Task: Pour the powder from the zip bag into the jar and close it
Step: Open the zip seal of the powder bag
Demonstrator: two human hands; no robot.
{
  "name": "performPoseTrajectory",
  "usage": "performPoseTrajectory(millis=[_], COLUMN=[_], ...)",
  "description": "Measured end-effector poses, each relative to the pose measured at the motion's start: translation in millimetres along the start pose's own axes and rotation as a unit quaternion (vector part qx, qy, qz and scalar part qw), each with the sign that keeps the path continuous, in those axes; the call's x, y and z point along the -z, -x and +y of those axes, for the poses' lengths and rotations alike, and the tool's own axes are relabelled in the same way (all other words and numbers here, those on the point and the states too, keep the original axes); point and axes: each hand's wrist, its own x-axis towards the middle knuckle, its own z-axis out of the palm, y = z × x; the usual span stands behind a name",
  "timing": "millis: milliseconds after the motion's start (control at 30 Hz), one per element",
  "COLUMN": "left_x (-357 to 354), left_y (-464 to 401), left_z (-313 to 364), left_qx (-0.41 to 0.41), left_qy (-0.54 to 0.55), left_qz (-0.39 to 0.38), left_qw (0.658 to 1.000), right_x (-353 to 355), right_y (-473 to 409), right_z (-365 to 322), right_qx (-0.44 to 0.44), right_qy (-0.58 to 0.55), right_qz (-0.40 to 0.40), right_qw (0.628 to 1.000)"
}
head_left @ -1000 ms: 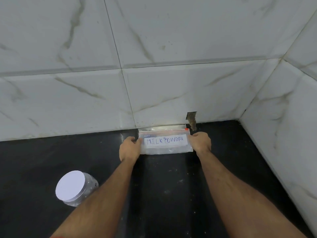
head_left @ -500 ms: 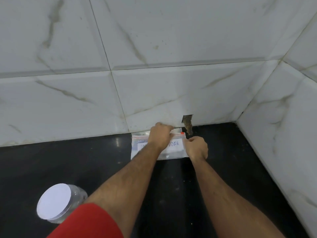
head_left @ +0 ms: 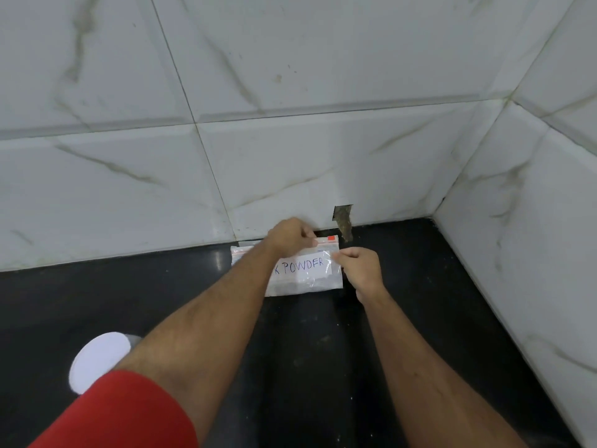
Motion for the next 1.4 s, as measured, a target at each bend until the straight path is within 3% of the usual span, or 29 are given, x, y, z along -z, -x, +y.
performPoseTrajectory(millis=[133,633,967,1400], left_x=[34,100,62,30], left_y=[34,190,240,238], left_z=[10,55,38,54], left_qx=[-0.038,-0.114,-0.110,-0.168], left_qy=[0.060,0.068,0.079,0.070], left_qz=[-0.004,0.020,-0.010,0.061], left_qw=[0.997,0.991,0.991,0.981], right_x=[10,51,55,51], right_y=[30,158,200,217], right_z=[-25,-86,-50,-40], right_qx=[0.058,0.208,0.173,0.171], right_qy=[-0.032,-0.073,-0.079,-0.080], right_qz=[-0.049,-0.141,-0.168,-0.114], right_qw=[0.997,0.965,0.967,0.975])
